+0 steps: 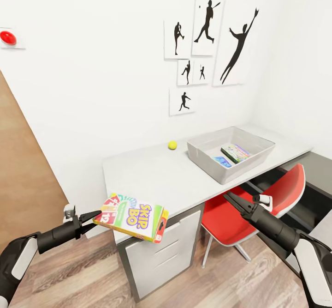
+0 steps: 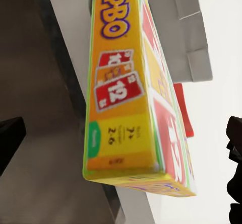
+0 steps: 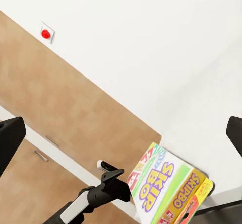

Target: Put all the toys in the child's room - the three board games (two on the bed and one on the table), the two jigsaw puzzles on the table, and the tennis ball on the table - inside the toy box on the table in the child's room.

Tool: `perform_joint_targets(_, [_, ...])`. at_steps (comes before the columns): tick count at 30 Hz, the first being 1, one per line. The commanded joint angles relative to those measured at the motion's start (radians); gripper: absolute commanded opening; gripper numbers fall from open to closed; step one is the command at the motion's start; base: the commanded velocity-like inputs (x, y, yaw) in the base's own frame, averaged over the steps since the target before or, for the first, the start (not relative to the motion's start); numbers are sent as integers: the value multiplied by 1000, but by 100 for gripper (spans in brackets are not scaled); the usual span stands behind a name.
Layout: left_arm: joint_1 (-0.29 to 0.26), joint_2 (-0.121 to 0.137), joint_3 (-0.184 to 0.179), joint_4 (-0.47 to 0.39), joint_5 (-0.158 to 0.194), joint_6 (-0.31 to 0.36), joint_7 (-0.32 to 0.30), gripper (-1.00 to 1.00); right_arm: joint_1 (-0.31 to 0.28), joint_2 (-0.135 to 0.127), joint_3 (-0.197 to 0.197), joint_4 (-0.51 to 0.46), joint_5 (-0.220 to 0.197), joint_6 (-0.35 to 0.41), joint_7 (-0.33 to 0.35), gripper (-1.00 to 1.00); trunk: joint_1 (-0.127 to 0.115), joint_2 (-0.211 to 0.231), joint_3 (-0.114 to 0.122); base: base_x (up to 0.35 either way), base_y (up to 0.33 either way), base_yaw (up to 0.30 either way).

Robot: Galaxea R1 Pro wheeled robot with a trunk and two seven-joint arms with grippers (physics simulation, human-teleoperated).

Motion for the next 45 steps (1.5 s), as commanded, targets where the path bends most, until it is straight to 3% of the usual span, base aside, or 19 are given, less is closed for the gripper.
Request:
perform_joint_targets(1, [-1,0,1,0,2,5,-2,100,-1,0,-1,0,-1,5,2,100,0,0,-1,7,3,0])
perform_joint_targets(19, [-1,0,0,0,2,4,-2,100,0,0,-1,1,-1,5,2,100,0,0,-1,1,0,0])
perform_joint_targets(20, [-1,0,0,0,2,3,-2,-100,0,0,-1,1,-1,5,2,100,0,0,-1,0,0,0])
perform_joint_targets(28, [-1,1,1,-1,2,6,-2,-100,0,0,-1,0,-2,5,2,100,0,0,-1,0,0,0])
perform_joint_targets(31, [0,1,1,-3,1,8,-31,-100,0,0,-1,0,-1,5,2,100,0,0,-1,0,0,0])
perform_joint_targets(45, [-1,1,0,-3,0,9,-60,-100,0,-2,-2,1,-1,5,2,100,-54,98,43,0,0,0])
